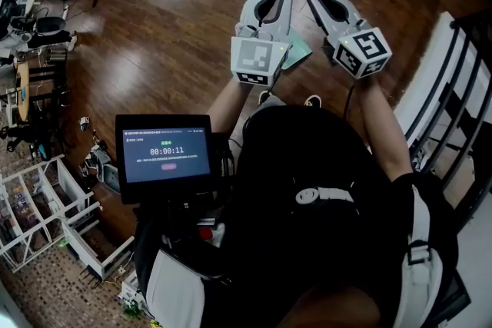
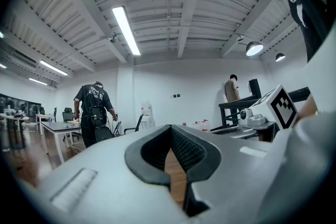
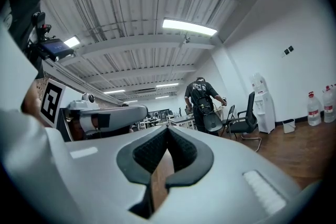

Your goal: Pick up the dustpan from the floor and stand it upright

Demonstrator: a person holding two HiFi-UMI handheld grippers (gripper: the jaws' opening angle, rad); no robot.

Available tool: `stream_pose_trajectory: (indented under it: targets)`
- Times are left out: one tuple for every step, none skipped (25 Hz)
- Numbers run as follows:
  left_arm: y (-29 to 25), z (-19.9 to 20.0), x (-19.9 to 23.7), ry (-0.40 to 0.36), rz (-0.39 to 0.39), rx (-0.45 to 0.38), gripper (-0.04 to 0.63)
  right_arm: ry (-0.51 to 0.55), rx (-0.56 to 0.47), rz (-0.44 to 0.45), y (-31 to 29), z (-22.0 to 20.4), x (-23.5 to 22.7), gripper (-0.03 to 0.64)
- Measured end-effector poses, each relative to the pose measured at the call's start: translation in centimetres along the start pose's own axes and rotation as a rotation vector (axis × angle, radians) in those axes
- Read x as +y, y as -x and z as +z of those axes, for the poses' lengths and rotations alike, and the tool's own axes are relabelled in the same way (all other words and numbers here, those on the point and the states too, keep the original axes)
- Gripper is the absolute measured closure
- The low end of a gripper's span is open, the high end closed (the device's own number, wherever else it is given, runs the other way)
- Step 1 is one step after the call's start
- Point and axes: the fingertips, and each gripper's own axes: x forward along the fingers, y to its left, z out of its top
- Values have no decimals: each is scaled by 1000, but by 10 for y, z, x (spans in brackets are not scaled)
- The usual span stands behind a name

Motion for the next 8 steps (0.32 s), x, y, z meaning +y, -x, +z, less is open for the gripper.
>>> stream_pose_trajectory:
  targets:
    - [0,-2,-1,0,-3,5,575,2,0,1,0,0,1,614]
    - [1,-8,-1,4,-3,13,575,4,0,3,0,0,1,614]
    - [1,-15,0,11,-2,20,575,7,0,5,0,0,1,614]
    - [2,-19,0,13,-1,23,575,9,0,6,-1,1,1,614]
    - [1,-17,0,10,-2,22,575,10,-1,6,-1,1,1,614]
    - [0,-11,-1,1,-6,17,575,10,-2,5,-1,1,0,614]
    - [-2,-4,-2,-9,-10,11,575,9,-4,5,-1,1,-1,614]
    - [-3,3,-4,-19,-15,5,575,8,-5,4,-2,1,-2,614]
